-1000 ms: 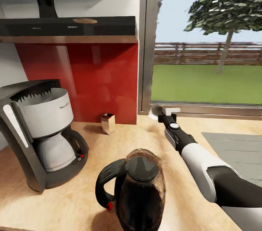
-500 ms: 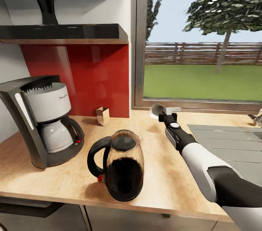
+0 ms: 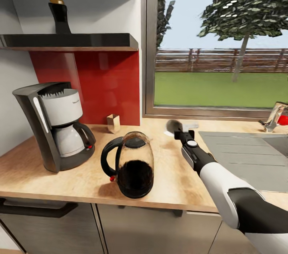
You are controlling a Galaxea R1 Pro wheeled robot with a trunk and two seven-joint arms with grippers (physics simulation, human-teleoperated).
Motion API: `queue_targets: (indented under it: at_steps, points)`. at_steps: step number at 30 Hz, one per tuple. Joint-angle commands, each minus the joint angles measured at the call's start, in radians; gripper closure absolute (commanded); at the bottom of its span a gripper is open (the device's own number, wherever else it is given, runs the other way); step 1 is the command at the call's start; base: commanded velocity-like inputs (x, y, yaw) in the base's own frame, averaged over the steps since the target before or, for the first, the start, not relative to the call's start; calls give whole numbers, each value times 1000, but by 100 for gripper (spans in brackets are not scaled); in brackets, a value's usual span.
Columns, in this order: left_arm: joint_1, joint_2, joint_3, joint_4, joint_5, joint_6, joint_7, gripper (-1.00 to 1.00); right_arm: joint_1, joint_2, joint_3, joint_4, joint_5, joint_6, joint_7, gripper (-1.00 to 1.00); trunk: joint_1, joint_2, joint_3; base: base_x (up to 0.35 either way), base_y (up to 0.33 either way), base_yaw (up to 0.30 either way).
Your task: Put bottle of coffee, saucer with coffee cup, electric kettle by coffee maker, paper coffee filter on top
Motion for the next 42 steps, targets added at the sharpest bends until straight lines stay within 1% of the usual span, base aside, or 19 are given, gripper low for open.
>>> queue_targets:
  at_steps: [1, 5, 9, 14, 24, 29, 42]
  points:
    - [0, -1, 0, -2, 1, 4, 1, -100, 0, 0, 5, 0, 3, -2, -6, 100, 0, 0, 1, -10, 0, -91]
    - [0, -4, -1, -2, 1, 4, 1, -100, 2, -1, 3, -7, 3, -2, -7, 100, 0, 0, 7, -4, 0, -92]
    - [0, -7, -4, -2, -2, 4, 1, -100, 3, -12, 3, -10, 3, -2, -7, 100, 0, 0, 13, -1, 0, -92]
    - [0, -10, -1, -3, 3, 8, 2, -100, 3, -14, 3, -11, 3, -2, -7, 100, 0, 0, 21, 0, 0, -84]
    - [0, -12, 3, -4, 4, 8, 2, -100, 3, -13, 5, -11, 3, -2, -7, 100, -38, 70, 67, 0, 0, -20]
    - [-3, -12, 0, -5, 4, 12, 0, -100, 3, -14, 5, -15, 3, -2, -6, 100, -38, 70, 75, 0, 0, 0]
    - [-4, -12, 1, -6, 4, 15, -1, -100, 3, -14, 4, -17, 3, 0, -6, 100, -88, 161, 135, 0, 0, 0]
